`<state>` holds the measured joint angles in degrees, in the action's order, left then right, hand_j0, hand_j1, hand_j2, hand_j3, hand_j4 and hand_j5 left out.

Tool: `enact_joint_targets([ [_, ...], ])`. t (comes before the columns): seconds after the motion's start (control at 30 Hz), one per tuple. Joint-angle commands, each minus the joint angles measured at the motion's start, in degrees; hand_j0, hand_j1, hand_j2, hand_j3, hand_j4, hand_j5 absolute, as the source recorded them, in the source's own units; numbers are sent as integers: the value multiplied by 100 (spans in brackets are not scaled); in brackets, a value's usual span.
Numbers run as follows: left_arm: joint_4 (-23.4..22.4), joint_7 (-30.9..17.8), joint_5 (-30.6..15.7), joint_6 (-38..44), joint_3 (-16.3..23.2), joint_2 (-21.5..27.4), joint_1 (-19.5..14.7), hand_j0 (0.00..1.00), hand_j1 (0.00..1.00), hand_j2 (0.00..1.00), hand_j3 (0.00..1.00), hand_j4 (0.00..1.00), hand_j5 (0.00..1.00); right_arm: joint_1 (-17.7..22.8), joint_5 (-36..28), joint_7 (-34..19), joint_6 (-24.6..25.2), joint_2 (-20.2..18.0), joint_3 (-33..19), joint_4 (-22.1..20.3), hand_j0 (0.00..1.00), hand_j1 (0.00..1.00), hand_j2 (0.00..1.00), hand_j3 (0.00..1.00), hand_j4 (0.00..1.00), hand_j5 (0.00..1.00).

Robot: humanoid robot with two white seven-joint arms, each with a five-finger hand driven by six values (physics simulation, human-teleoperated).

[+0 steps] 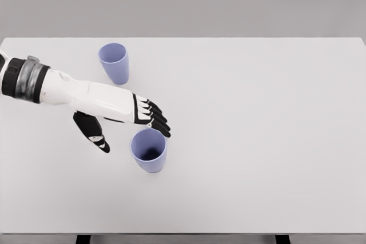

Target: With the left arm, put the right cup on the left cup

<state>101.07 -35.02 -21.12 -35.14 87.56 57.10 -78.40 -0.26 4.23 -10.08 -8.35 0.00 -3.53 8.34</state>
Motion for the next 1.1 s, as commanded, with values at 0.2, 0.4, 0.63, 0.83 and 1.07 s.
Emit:
enact_joint_targets([
  [0.2,-8,2,-50,14,-327,-498,53,100,100,100,100,100,100,9,8,6,0,0,-7,-16,100,100,100,100,100,100],
  [0.4,-254,2,398,14,-643,-428,554,100,100,100,100,100,100,9,-1,6,0,0,-34,19,100,100,100,100,100,100],
  [0.63,-491,2,662,14,-890,-454,914,100,100,100,100,100,100,9,-1,6,0,0,-16,10,100,100,100,100,100,100],
  [0.83,-649,2,855,14,-943,-753,1169,100,100,100,100,100,100,9,-1,6,0,0,-16,10,100,100,100,100,100,100],
  [1.07,-711,2,855,14,-978,-841,1239,100,100,100,100,100,100,9,-1,6,0,0,-16,19,100,100,100,100,100,100],
])
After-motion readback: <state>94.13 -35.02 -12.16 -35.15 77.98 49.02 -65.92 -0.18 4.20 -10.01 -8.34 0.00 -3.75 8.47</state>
